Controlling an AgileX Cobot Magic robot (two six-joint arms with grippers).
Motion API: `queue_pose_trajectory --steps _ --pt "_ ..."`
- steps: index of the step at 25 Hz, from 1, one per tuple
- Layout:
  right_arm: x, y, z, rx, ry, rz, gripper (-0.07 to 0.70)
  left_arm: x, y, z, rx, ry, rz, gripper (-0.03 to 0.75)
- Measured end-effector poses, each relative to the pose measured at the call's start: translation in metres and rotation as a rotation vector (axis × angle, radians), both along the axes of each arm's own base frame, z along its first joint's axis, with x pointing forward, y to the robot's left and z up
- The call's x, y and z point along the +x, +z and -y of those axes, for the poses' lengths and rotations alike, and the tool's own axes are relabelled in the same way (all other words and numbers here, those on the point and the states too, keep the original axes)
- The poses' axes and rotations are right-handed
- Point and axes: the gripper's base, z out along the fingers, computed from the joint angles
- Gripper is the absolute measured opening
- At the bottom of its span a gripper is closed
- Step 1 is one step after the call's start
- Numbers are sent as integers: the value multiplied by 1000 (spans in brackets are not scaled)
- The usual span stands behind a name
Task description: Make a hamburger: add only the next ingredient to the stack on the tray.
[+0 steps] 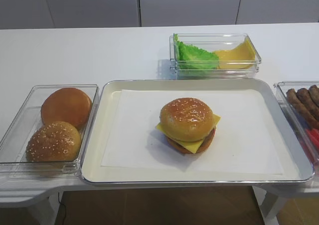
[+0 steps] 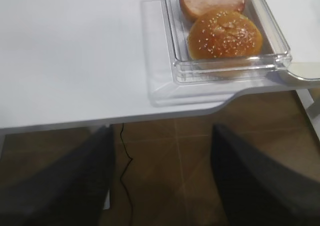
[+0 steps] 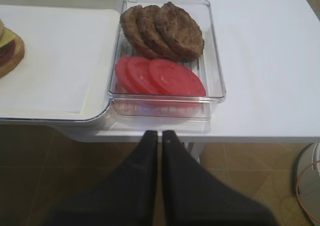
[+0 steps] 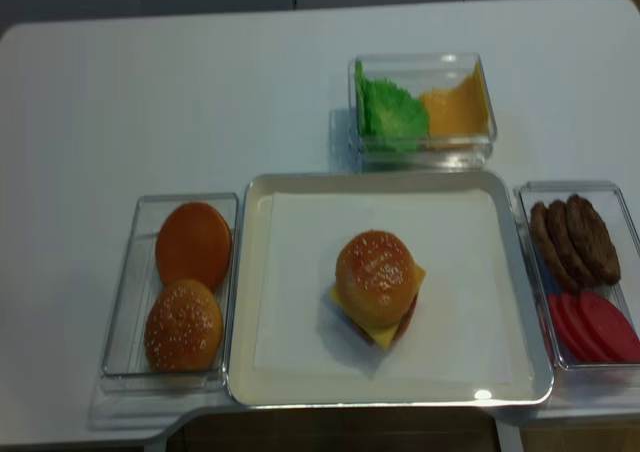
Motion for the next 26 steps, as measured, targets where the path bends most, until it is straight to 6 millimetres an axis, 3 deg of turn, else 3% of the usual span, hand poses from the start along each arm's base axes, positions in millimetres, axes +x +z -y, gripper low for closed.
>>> queue_pose_trajectory --steps 10,26 --pt "0 0 0 0 0 0 20 11 -7 1 13 -12 38 445" --pt "0 0 0 0 0 0 20 11 -7 1 18 -16 47 442"
